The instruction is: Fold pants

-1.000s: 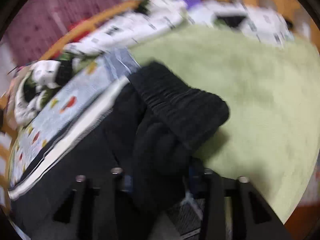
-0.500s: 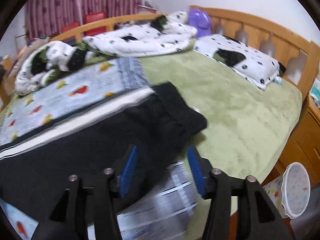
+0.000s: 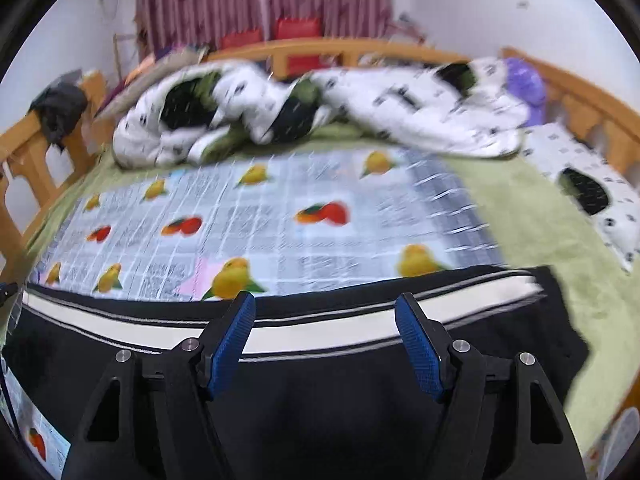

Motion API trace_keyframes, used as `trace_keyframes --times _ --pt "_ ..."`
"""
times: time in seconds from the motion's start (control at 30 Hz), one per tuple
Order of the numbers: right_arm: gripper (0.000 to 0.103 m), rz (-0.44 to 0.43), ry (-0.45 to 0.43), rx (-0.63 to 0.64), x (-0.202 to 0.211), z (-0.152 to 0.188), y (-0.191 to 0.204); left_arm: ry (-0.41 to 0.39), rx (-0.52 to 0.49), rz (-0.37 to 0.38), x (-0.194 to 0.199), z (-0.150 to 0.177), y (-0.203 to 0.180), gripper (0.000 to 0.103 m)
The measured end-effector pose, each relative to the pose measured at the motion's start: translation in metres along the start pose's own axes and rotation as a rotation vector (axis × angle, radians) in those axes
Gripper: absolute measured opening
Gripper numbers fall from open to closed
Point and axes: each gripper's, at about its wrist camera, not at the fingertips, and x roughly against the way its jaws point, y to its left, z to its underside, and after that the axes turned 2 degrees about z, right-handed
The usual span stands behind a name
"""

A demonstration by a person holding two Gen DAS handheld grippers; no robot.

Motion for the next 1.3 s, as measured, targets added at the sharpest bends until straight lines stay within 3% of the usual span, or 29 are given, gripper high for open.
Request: trace_keyframes --times 0.17,0.23,0.33,0.37,0.4,0.47,0.57,0.6,0.67,0.73,0.87,1.0,1.07,1.17,1.3 --pt "0.072 -0.034 0.038 0.148 -0.055 0.006 0.041 0.096 0.063 0.010 -0.056 0.000 0.043 0.056" --pt "0.072 -0.048 0.073 0.176 -0.075 0.015 0.046 0.095 0.047 0.018 -0.065 -0.001 0.047 0.054" --pt "0.072 -0.045 0.112 0.174 -0.100 0.024 0.052 0.072 0.012 -0.050 -0.081 -0.012 0.050 0.054" --pt "0.072 -0.039 0.128 0.171 -0.107 0.026 0.053 0.097 0.007 -0.049 -0.092 -0.014 0.052 0.053" --pt "0.072 -0.035 0.144 0.169 -0.113 0.028 0.053 0.122 0.011 -0.040 -0.100 -0.017 0.054 0.049" --pt "0.072 -0.022 0.168 0.175 -0.126 0.033 0.057 0.120 0.051 -0.014 -0.108 -0.018 0.062 0.029" --pt "0.071 -0.015 0.151 0.174 -0.128 0.033 0.060 0.026 0.100 0.054 -0.090 -0.022 0.071 0.023" --pt "0.071 -0.033 0.132 0.155 -0.125 0.031 0.060 0.037 0.095 0.052 -0.094 -0.022 0.071 0.023" --pt "0.071 -0.054 0.118 0.125 -0.125 0.028 0.060 0.076 0.076 0.023 -0.108 -0.015 0.068 0.027" --pt "0.072 -0.040 0.147 0.138 -0.135 0.032 0.066 0.055 0.016 -0.042 -0.107 -0.011 0.055 0.029" --pt "0.071 -0.022 0.114 0.155 -0.126 0.035 0.070 0.068 -0.022 -0.087 -0.090 -0.006 0.041 0.055" --pt "0.071 -0.026 0.074 0.102 -0.096 0.038 0.066 0.035 0.003 -0.016 -0.050 0.008 0.047 0.058" --pt "0.071 -0.031 0.050 0.100 -0.083 0.043 0.070 0.022 0.062 0.062 -0.025 0.022 0.053 0.065" --pt "0.071 -0.010 0.028 0.071 -0.066 0.051 0.077 0.067 0.104 0.199 0.004 0.054 0.056 0.066" --pt "0.071 -0.014 0.050 0.031 -0.048 0.067 0.090 0.082 0.160 0.246 0.027 0.107 0.057 0.066"
